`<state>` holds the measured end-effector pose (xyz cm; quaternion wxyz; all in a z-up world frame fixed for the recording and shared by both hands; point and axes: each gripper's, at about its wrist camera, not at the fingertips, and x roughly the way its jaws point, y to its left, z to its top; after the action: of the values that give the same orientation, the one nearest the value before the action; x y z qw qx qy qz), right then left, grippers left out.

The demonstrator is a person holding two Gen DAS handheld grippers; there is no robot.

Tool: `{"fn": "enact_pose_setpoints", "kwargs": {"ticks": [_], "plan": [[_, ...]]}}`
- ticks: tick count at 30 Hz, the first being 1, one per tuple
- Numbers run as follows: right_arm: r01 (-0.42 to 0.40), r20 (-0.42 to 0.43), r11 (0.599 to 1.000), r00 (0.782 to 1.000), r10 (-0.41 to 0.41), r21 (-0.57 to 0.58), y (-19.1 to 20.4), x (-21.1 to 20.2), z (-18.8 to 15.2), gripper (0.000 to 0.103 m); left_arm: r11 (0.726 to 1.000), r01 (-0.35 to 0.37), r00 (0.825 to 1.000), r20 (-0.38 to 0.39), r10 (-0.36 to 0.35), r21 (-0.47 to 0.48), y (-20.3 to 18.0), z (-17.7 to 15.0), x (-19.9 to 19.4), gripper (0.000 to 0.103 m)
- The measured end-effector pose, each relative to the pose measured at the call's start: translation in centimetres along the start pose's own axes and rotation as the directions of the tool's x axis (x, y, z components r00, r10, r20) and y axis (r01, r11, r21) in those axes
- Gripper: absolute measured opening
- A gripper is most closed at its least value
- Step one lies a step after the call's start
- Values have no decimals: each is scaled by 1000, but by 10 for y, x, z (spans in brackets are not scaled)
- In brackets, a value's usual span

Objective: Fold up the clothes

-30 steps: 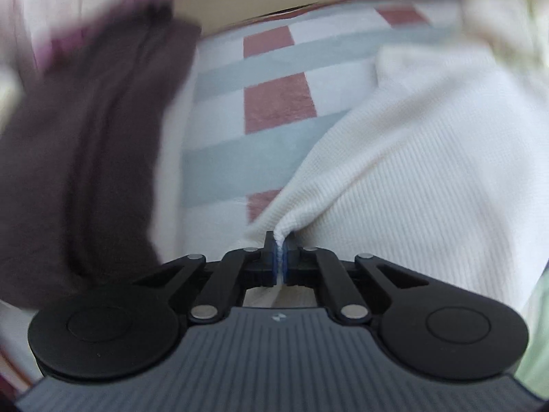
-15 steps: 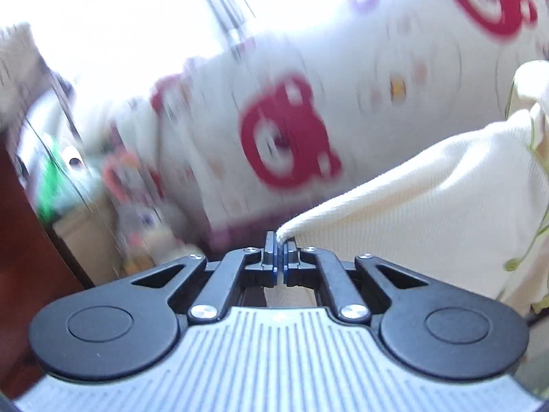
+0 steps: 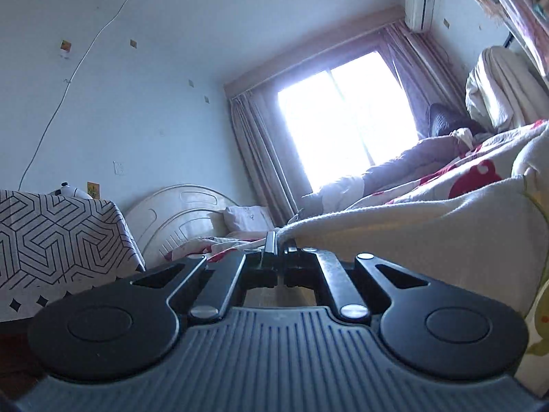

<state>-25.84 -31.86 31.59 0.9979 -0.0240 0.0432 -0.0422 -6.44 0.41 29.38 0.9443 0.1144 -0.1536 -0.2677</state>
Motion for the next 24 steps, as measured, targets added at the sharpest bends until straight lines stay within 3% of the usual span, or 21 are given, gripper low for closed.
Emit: {"fn": "enact_pose_setpoints", "kwargs": {"ticks": [5, 10, 14, 16, 17, 18, 19, 21, 24], "plan": [[-26, -22, 999, 999, 27, 44, -24, 4, 0, 5, 996, 84, 996, -12, -84, -32, 0, 10, 9, 3], [43, -165, 995, 986, -28, 90, -82, 94, -30, 5, 992, 124, 984, -126, -127, -35, -19, -44, 110, 3], [219, -250, 972, 949, -192, 83, -122, 190, -65, 5, 991, 95, 972, -208, -112, -90, -38, -106, 204, 3], [317, -277, 948, 914, -298, 26, -132, 232, -83, 12, 979, 126, 953, -255, -165, -161, -48, -140, 240, 9], [351, -300, 936, 895, -330, 19, -136, 249, -97, 31, 962, 172, 924, -303, -233, -213, -55, -160, 255, 31], [383, -326, 924, 875, -357, 16, -140, 264, -112, 44, 945, 209, 879, -375, -294, -250, -66, -181, 263, 53], [408, -348, 912, 862, -367, 47, -144, 269, -131, 57, 936, 222, 834, -444, -327, -272, -78, -204, 262, 54], [444, -411, 886, 839, -357, 137, -151, 269, -175, 57, 918, 244, 734, -559, -385, -312, -101, -250, 255, 54], [456, -526, 843, 810, -260, 285, -150, 240, -255, 57, 906, 262, 615, -666, -422, -332, -121, -310, 216, 54]]}}
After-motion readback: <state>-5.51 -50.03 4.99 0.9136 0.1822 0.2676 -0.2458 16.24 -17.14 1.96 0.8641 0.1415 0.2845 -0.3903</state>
